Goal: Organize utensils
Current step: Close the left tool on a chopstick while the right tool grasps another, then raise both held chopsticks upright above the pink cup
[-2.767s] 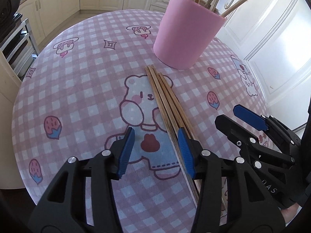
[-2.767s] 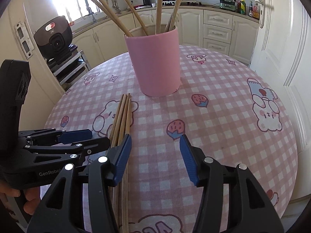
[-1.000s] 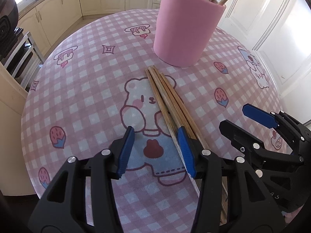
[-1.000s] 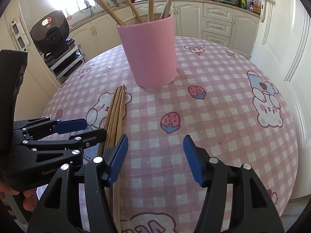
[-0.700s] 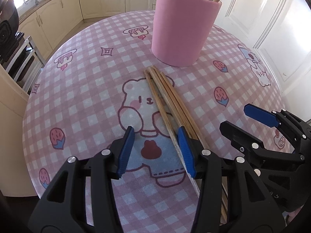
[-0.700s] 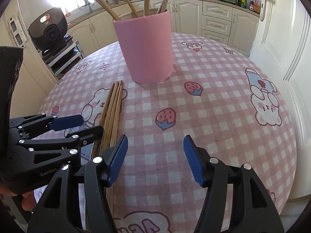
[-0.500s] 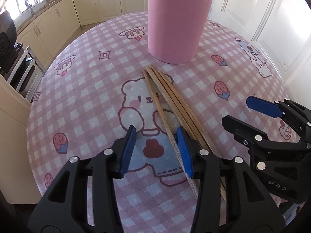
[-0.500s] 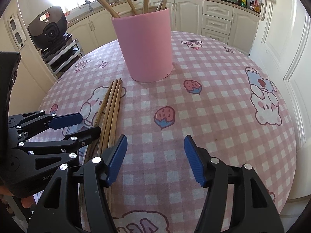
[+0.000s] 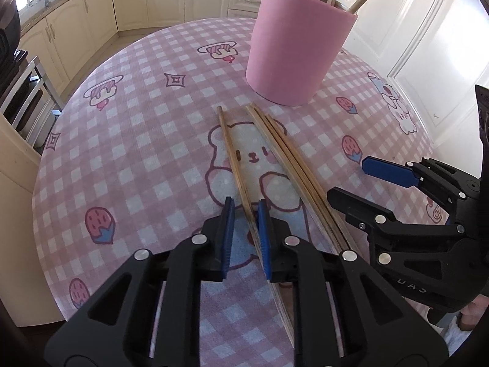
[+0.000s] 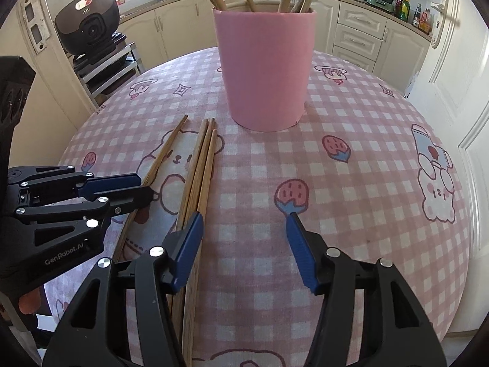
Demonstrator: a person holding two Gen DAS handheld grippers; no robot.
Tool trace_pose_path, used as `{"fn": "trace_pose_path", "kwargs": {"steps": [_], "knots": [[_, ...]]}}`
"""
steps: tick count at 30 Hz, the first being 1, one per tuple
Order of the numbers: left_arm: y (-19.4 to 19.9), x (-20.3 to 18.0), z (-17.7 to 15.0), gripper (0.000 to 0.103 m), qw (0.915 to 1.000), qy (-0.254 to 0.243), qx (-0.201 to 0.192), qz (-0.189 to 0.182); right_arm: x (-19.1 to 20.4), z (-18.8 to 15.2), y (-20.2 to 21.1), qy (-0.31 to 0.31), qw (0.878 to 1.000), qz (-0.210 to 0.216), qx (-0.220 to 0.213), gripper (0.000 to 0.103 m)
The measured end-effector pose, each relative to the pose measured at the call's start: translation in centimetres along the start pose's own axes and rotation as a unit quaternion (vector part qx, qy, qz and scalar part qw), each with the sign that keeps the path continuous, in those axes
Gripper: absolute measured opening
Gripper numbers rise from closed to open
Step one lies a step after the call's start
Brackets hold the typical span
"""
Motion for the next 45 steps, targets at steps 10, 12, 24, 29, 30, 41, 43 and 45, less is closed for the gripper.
{"fn": "trace_pose_path", "kwargs": {"steps": [10,12,24,29,30,41,43,45], "knots": [[-0.2,0.2,0.4,0.016,0.9999,0.013,0.008,-0.005,1.7,1.1,-1.4,0.037,0.999,-0.002,0.027,0.04],[-0.2,0.3,0.5,0.015,0.9999,0.013,0.008,-0.006,2.1,1.2,-2.0,0.046,0.998,-0.001,0.045,0.038],[-0.5,0.5,1.0,0.011,0.9997,0.015,0.011,-0.016,3.7,2.7,-3.9,0.085,0.994,-0.002,0.063,0.007],[-0.5,0.7,1.0,0.008,0.9996,0.021,0.004,-0.018,3.4,2.7,-4.0,0.07,0.996,0.001,0.053,0.004],[-0.5,0.7,1.0,0.008,0.9996,0.023,0.002,-0.019,3.3,2.7,-3.9,0.066,0.997,0.003,0.051,0.004],[2.9,1.1,1.6,0.006,0.9979,0.038,-0.03,-0.044,2.8,3.4,0.0,0.038,0.999,0.034,0.009,0.004],[4.0,1.0,1.9,0.006,0.9974,0.035,-0.039,-0.05,3.0,3.7,1.1,0.037,0.999,0.04,-0.003,0.004],[5.2,1.0,2.3,0.006,0.9964,0.037,-0.05,-0.058,3.1,4.2,2.3,0.036,0.998,0.044,-0.02,0.004]]}}
Point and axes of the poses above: each gripper's, at about its wrist camera, not at the fingertips, and y roughly against the way its jaws point, x to its left, z to its top, the point moved 3 cm from there along -y, roughly the way its jaws point, and after that the axes turned 14 degrees about -x, right-handed, at the moved point
